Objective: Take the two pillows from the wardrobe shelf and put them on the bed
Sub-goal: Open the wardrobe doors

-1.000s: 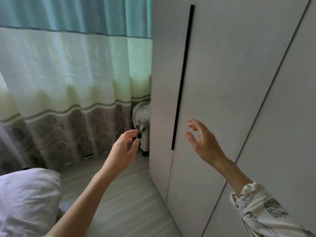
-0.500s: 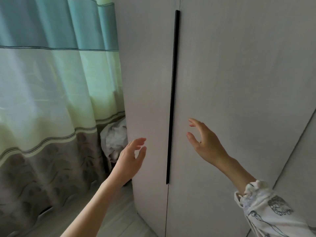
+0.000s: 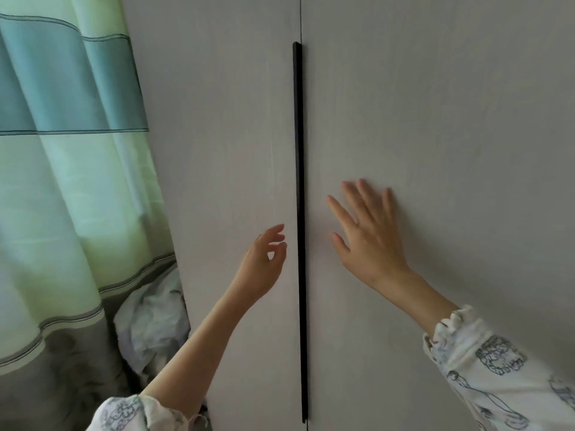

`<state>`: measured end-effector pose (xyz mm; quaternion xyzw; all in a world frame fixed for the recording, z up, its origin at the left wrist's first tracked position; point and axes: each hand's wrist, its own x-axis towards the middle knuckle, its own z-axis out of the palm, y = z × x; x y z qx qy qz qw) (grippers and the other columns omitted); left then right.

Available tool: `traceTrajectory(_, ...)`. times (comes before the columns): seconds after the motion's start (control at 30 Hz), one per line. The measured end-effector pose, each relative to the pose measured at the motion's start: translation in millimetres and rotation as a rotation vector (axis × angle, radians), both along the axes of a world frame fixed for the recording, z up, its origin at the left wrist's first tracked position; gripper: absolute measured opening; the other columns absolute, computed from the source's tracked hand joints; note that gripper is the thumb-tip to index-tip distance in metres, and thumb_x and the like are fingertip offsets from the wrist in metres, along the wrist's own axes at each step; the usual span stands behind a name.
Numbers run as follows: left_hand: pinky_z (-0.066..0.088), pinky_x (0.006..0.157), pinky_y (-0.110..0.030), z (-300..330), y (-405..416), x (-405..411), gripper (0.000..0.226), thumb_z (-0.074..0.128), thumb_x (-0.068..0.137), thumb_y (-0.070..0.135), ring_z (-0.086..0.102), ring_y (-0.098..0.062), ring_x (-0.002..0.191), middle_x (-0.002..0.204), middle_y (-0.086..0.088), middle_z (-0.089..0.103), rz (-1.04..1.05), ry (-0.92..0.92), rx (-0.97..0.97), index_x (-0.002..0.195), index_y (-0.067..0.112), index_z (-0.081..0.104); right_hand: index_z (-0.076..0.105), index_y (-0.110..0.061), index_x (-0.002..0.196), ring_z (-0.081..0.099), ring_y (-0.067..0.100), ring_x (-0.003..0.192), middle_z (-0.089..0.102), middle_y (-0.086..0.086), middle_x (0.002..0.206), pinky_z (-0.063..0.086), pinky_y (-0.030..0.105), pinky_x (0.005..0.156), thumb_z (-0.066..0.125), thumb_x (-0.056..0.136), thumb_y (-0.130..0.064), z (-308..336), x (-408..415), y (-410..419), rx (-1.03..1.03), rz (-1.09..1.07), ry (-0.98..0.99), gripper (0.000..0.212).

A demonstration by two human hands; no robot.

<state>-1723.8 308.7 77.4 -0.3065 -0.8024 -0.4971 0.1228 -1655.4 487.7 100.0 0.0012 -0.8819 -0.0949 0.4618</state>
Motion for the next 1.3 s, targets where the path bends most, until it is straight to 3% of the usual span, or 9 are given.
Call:
traceTrajectory(0.17, 0.040, 0.088, -0.023, 0, 15, -23, 0.043, 0.041, 0.096, 0.013, 0.053, -0.011, 0.105, 0.124, -0.002, 0.055, -0.088, -0.042, 0.101, 0.138, 0.019, 0.038, 0.032, -0.022, 0.144, 0.003, 0.036, 0.143, 0.013, 0.015, 0.156, 0.000, 0.064, 0.109, 0.070, 0.074, -0.044, -13, -12, -13, 0.062, -0.303, -0.110, 0.083)
traceTrajectory(0.37, 0.042, 0.078, -0.010, -3, 30, -29, 0.047, 0.039, 0.094, 0.008, 0.053, -0.005, 0.097, 0.121, -0.005, 0.053, -0.241, -0.098, 0.191, 0.137, 0.025, 0.039, 0.026, -0.027, 0.145, 0.002, 0.035, 0.144, 0.007, 0.014, 0.157, 0.000, 0.067, 0.106, 0.072, 0.073, -0.035, -21, -21, -31, -0.028, -0.468, -0.117, 0.086)
traceTrajectory(0.57, 0.045, 0.097, -0.040, 4, 20, -42, 0.053, 0.041, 0.089, 0.002, 0.055, -0.023, 0.109, 0.123, -0.011, 0.053, -0.436, -0.210, 0.134, 0.138, 0.024, 0.039, 0.001, -0.033, 0.148, -0.013, 0.034, 0.142, -0.013, 0.007, 0.157, 0.005, 0.070, 0.104, 0.067, 0.077, -0.016, -38, -21, -41, -0.072, -0.632, -0.235, 0.098)
traceTrajectory(0.8, 0.045, 0.100, -0.041, 5, -16, -33, 0.049, 0.038, 0.091, -0.004, 0.058, -0.023, 0.111, 0.121, -0.012, 0.060, -0.588, -0.304, 0.220, 0.134, 0.018, 0.047, 0.002, -0.036, 0.147, -0.015, 0.032, 0.143, -0.017, 0.003, 0.157, 0.014, 0.067, 0.105, 0.062, 0.081, -0.005, -27, -16, -48, -0.128, -0.660, -0.309, 0.094)
traceTrajectory(0.93, 0.052, 0.089, -0.029, 5, -48, -20, 0.046, 0.037, 0.092, -0.007, 0.064, -0.017, 0.097, 0.101, -0.002, 0.066, -0.639, -0.280, 0.244, 0.131, 0.014, 0.049, 0.001, -0.037, 0.147, -0.014, 0.032, 0.143, -0.018, 0.003, 0.157, 0.016, 0.062, 0.107, 0.058, 0.082, -0.003, -22, -13, -54, -0.134, -0.669, -0.334, 0.092)
traceTrajectory(1.03, 0.053, 0.082, -0.022, 7, -71, -8, 0.046, 0.036, 0.093, -0.006, 0.064, -0.015, 0.095, 0.099, -0.002, 0.065, -0.614, -0.272, 0.236, 0.130, 0.016, 0.049, 0.007, -0.034, 0.147, -0.008, 0.032, 0.144, -0.013, 0.005, 0.158, 0.017, 0.054, 0.109, 0.060, 0.083, -0.007, -12, -8, -67, -0.169, -0.654, -0.383, 0.087)
traceTrajectory(1.17, 0.053, 0.082, -0.023, 5, -99, 12, 0.048, 0.036, 0.090, -0.008, 0.064, -0.016, 0.093, 0.098, -0.004, 0.065, -0.554, -0.283, 0.282, 0.130, 0.016, 0.050, 0.013, -0.025, 0.148, 0.012, 0.028, 0.143, 0.009, 0.007, 0.158, 0.018, 0.048, 0.113, 0.049, 0.092, -0.015, -19, 5, -97, -0.501, -0.423, -0.537, 0.066)
traceTrajectory(1.23, 0.052, 0.084, -0.025, 3, -110, 21, 0.046, 0.039, 0.091, -0.005, 0.064, -0.016, 0.096, 0.100, -0.004, 0.064, -0.522, -0.282, 0.305, 0.130, 0.018, 0.049, 0.022, -0.020, 0.147, 0.033, 0.026, 0.136, 0.031, 0.012, 0.151, 0.028, 0.027, 0.108, 0.039, 0.097, -0.011, -33, 18, -119, -0.833, -0.133, -0.572, 0.054)
traceTrajectory(1.3, 0.052, 0.080, -0.022, 2, -122, 28, 0.047, 0.040, 0.090, -0.004, 0.064, -0.015, 0.095, 0.098, -0.003, 0.064, -0.492, -0.296, 0.341, 0.130, 0.018, 0.049, 0.029, -0.016, 0.144, 0.043, 0.020, 0.128, 0.043, 0.011, 0.144, 0.032, 0.009, 0.091, 0.036, 0.098, -0.007, -42, 32, -145, -1.104, 0.098, -0.527, 0.047)
